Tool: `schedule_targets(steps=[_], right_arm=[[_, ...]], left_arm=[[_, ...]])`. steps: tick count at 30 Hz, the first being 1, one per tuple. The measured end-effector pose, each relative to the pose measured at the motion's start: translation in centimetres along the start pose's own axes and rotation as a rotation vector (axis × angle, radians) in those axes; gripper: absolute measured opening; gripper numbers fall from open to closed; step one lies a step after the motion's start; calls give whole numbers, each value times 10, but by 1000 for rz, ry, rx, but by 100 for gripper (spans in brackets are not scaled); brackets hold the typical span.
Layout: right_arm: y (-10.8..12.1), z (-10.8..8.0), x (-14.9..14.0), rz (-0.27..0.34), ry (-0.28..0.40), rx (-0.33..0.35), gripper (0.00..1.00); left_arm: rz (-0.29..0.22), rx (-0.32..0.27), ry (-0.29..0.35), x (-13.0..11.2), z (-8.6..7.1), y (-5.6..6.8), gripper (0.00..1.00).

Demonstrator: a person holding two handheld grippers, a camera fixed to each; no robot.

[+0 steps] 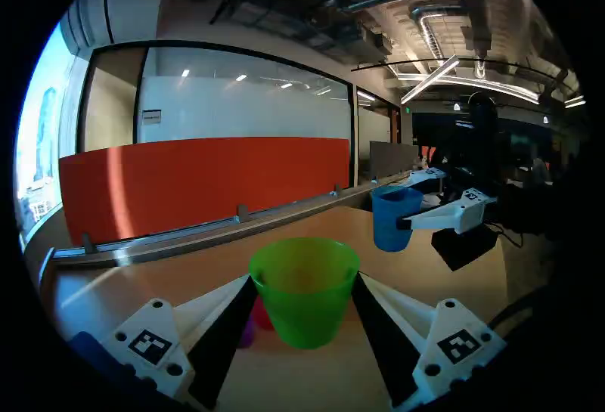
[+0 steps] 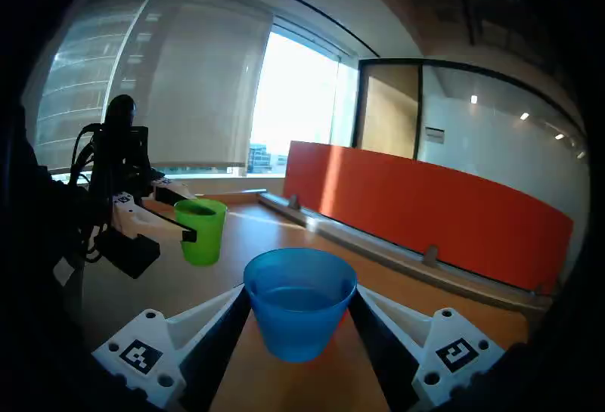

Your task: Pour water

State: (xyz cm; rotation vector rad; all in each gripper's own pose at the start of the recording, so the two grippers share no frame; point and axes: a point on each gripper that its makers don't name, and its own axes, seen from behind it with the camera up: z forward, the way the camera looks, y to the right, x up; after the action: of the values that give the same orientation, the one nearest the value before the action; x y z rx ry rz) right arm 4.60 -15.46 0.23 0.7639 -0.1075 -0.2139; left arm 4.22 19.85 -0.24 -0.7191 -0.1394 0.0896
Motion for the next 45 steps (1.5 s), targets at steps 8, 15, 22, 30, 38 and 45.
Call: schedule_targets(steps=[8, 15, 22, 30, 38, 45], right_arm=[[0, 2, 3, -3, 11, 6, 90], [0, 4, 6, -7, 12, 6, 90], [-1, 6, 9, -22, 16, 13, 90], [-2, 10, 10, -43, 11, 24, 90], [-4, 14, 15, -69, 8, 34, 90], [-5, 19, 20, -98, 6, 49, 90]], left_arm=[[-13, -15, 2, -8, 1, 5, 86], [-9, -31, -4, -15, 1, 10, 86], [1, -39, -13, -23, 1, 13, 86], [-5, -43, -14, -29, 3, 14, 86], [-7, -48, -14, -32, 2, 14, 86], [-13, -56, -14, -34, 2, 14, 86]])
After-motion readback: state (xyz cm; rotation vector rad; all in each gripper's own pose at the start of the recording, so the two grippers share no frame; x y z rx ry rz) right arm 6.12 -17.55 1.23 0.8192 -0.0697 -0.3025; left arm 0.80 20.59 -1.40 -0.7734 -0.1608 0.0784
